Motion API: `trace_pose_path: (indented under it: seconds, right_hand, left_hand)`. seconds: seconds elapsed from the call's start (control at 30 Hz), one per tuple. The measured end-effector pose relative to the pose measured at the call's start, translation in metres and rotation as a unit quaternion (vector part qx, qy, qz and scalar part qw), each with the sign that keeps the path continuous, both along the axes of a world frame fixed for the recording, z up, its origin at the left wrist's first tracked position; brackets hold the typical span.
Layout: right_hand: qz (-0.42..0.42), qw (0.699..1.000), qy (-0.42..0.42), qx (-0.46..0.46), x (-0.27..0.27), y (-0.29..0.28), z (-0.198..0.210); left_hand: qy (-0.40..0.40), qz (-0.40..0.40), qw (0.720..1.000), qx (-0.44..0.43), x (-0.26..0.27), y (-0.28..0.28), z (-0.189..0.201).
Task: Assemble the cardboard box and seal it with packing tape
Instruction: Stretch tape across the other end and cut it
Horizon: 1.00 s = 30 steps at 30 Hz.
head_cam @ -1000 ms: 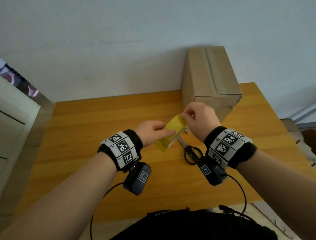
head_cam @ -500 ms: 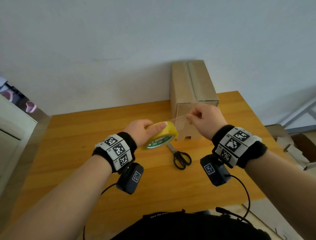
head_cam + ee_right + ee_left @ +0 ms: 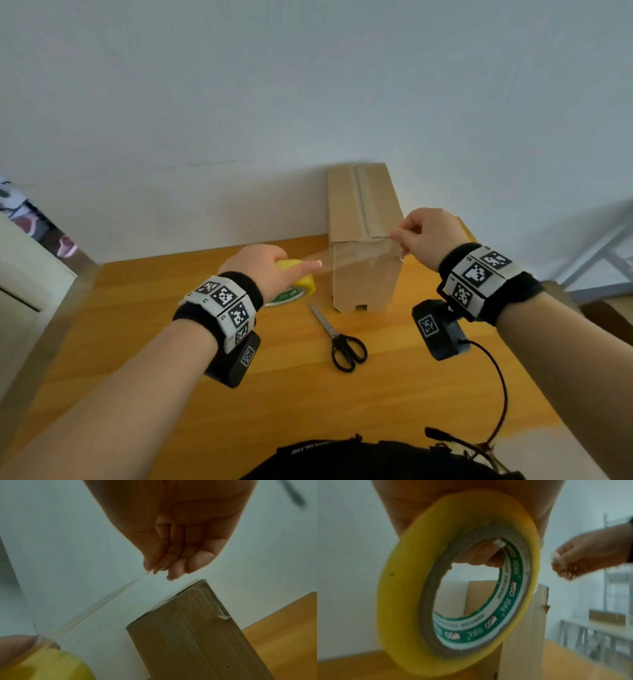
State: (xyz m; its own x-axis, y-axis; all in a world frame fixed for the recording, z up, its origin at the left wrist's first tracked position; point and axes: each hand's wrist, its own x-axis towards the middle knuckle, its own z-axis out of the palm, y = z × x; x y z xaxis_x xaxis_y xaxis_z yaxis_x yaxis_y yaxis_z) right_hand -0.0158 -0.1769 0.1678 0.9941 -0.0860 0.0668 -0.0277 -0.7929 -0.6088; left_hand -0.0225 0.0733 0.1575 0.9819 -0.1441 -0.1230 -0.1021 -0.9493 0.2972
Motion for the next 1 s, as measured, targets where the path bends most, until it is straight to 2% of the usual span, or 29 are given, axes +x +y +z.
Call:
trace_pose_path:
  seconds: [0.13,0.2,0.27,0.33,0.53,0.8,1.0]
  right_hand:
    - [-0.034,0.999,0.001,0.022,0.008,-0.017,-0.001]
    - [-0.03,0.999,0.019,0.033,0.008,-0.027,-0.002]
    - [-0.034,0.998,0.031,0.049,0.007,-0.035,-0.005]
    - [-0.044,0.996,0.039,0.068,0.01,-0.04,-0.007]
    - [-0.093,0.987,0.071,0.107,0.021,-0.053,-0.01]
    - [-0.099,0.983,0.108,0.107,0.028,-0.055,-0.024]
    - [-0.095,0.983,0.105,0.118,0.033,-0.056,-0.025]
  left_hand:
    - [0.043,0.037,0.987,-0.153,0.004,-0.003,0.002]
    - [0.026,0.04,0.992,-0.113,0.01,-0.003,0.007]
    - [-0.007,0.039,0.999,0.002,0.017,-0.007,0.015]
    - [-0.032,0.039,0.996,0.075,0.024,-0.016,0.023]
    - [-0.015,0.043,0.994,0.104,0.043,-0.038,0.026]
    - [0.03,0.046,0.991,0.125,0.053,-0.049,0.029]
    - [0.052,0.051,0.99,0.117,0.054,-0.051,0.031]
